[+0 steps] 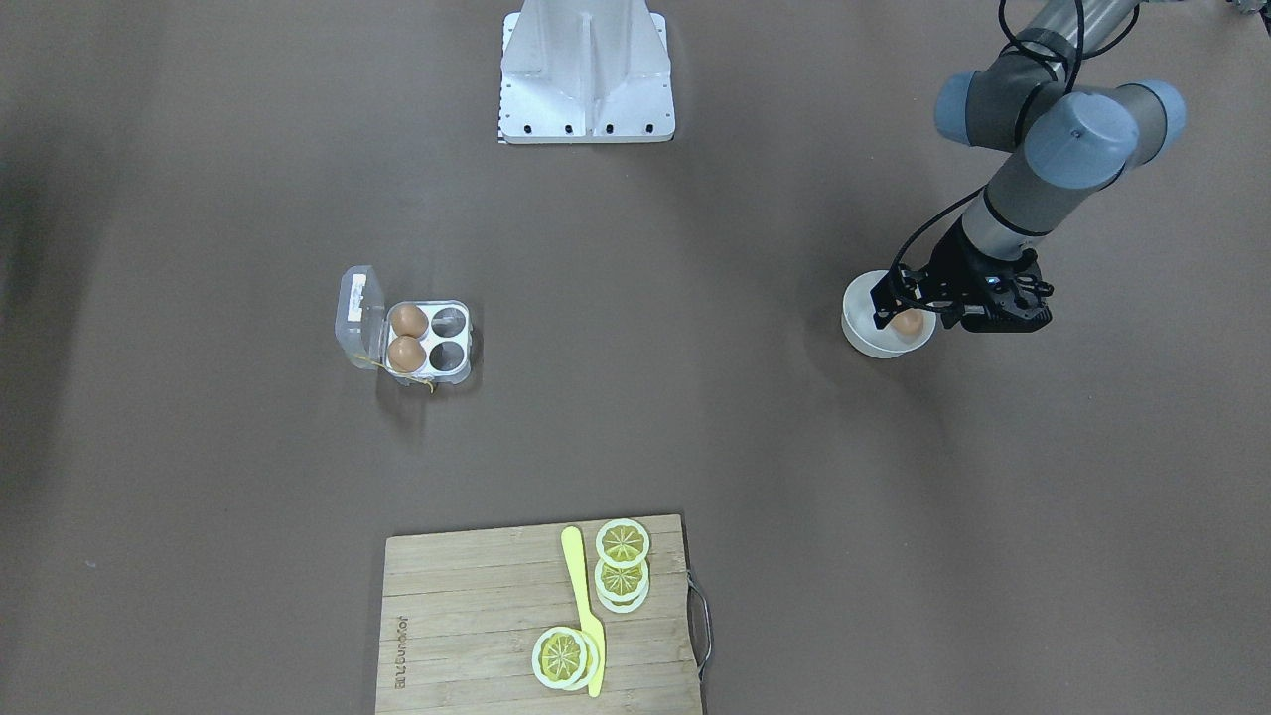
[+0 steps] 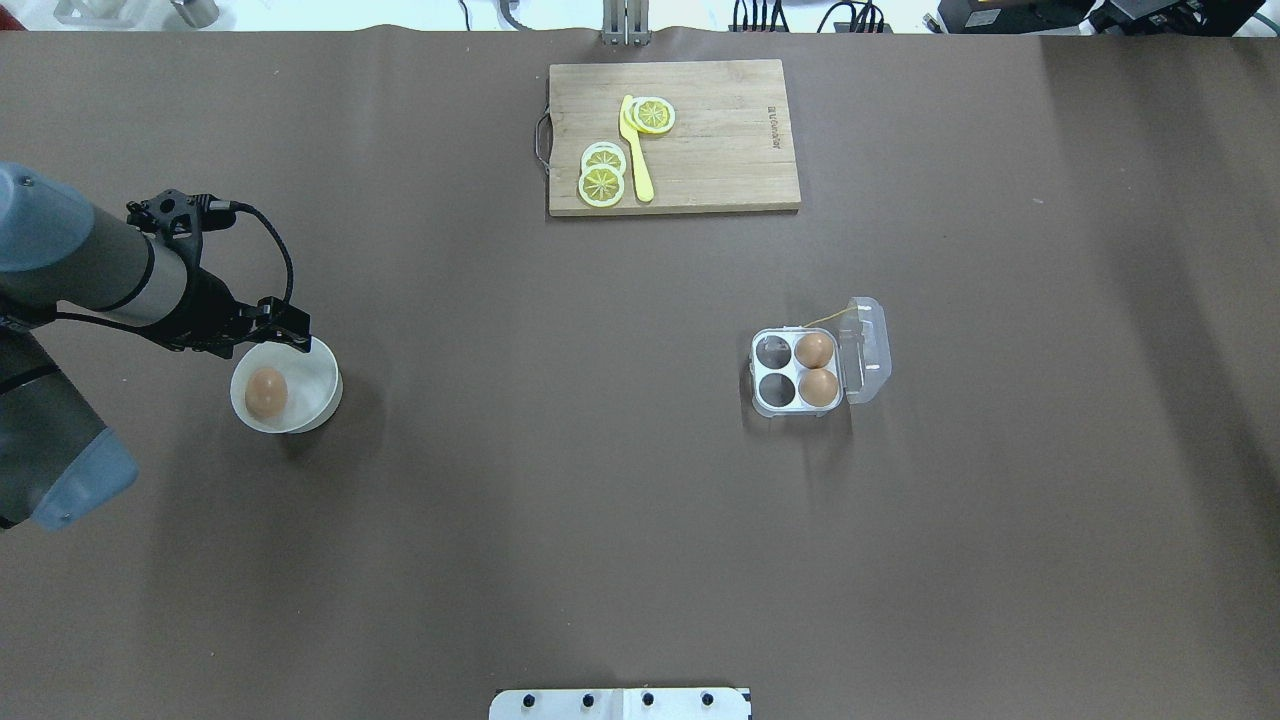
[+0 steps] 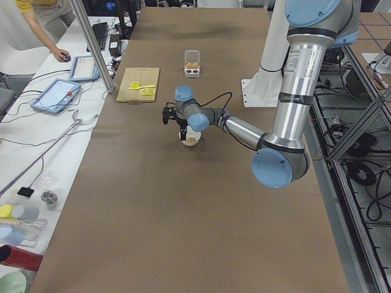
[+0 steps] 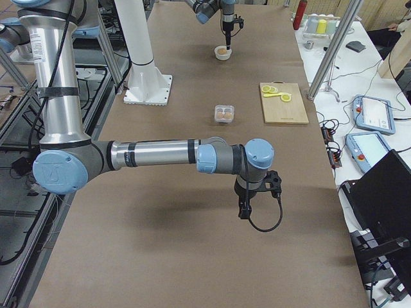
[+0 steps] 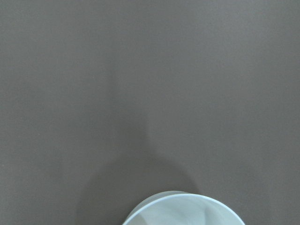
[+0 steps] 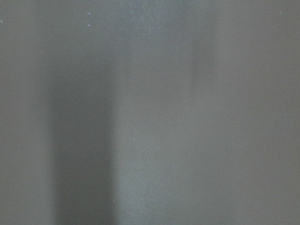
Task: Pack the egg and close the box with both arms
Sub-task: 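Move the left gripper over the white bowl and lower toward the egg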
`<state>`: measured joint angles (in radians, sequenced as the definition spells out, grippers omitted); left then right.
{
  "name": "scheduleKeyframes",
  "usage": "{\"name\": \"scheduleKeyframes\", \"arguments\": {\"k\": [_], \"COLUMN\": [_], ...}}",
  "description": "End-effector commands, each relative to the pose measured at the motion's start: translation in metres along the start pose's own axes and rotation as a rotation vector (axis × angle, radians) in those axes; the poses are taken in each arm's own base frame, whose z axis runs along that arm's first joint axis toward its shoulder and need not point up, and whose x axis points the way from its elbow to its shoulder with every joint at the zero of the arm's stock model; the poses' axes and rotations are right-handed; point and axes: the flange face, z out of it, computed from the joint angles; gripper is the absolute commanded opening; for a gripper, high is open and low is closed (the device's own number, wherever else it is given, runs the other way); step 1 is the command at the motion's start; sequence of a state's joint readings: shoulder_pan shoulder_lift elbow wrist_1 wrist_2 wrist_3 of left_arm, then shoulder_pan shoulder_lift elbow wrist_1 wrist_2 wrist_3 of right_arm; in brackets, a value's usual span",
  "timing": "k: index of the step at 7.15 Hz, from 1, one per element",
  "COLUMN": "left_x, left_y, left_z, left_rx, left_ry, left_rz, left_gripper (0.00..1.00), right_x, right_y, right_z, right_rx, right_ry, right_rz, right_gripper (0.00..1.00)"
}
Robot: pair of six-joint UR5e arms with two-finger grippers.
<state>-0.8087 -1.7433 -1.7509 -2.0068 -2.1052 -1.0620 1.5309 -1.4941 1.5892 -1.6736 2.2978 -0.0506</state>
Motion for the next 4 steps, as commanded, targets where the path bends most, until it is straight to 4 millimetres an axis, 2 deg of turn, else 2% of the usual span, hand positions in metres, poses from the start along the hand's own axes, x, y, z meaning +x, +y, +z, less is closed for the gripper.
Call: {"name": "scheduleKeyframes", "arguments": {"k": [1, 4], "left_x": [0.004, 0.006], "left_y": [0.006, 0.023], "left_z": [0.004, 0.026], "left_rx": [0.008, -0.001], "left_ry": [-0.008, -0.041], "left_rz": [0.011, 0.031], "left_gripper": [0.98, 0.97], "right_x": [0.0, 0.0], "right_y": [0.0, -0.001], "right_z": [0.0, 0.0], "right_rx": [0.0, 0.0], "right_ry": [0.0, 0.0], "right_rz": [0.0, 0.0], "right_gripper": [1.0, 1.0]}}
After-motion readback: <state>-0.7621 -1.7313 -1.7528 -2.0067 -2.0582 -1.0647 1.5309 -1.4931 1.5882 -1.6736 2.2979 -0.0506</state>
